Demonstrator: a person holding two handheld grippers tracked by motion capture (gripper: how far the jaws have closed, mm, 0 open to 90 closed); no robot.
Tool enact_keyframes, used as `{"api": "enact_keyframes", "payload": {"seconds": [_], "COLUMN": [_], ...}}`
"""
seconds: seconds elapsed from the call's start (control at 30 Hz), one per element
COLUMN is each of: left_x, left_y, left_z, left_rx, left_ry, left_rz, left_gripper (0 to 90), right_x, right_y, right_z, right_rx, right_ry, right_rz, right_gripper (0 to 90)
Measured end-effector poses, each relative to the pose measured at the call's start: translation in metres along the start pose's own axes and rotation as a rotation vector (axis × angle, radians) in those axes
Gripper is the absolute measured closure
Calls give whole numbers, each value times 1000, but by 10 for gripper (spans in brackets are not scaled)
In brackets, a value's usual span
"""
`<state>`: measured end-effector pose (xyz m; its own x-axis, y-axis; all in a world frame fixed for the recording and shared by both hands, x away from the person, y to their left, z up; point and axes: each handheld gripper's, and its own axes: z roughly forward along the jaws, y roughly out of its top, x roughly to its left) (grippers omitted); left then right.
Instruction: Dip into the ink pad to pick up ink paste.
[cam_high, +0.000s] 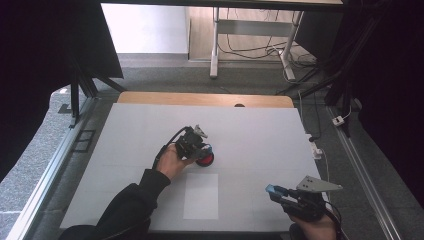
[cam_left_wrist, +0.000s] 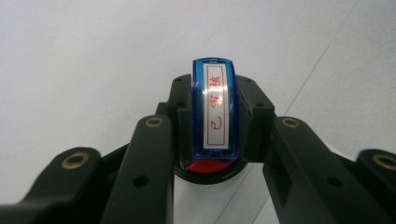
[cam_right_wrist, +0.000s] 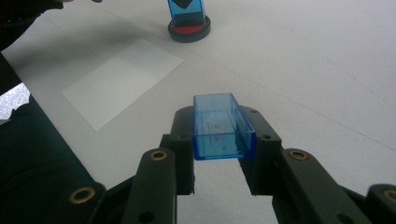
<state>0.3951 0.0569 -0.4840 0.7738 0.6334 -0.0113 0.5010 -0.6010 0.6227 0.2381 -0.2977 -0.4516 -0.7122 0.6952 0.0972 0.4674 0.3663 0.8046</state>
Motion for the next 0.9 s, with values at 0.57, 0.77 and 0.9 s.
{"api": "enact_keyframes", "payload": {"seconds": [0.57,0.77,0.9], "left_x": [19,14,0], "left_y": [-1,3,5], "left_z": [0,1,1], "left_rx": [7,26,38], "left_ry": [-100,-72,-3], "left_rz": [-96,-70,-11], "left_gripper": [710,709,709], "right_x": [0,1,1], "right_y": [0,0,0], "right_z": [1,1,1], "right_rx": [8,14,14], "right_ry": [0,2,3], "right_rz": [0,-3,-4], "right_gripper": [684,683,683]}}
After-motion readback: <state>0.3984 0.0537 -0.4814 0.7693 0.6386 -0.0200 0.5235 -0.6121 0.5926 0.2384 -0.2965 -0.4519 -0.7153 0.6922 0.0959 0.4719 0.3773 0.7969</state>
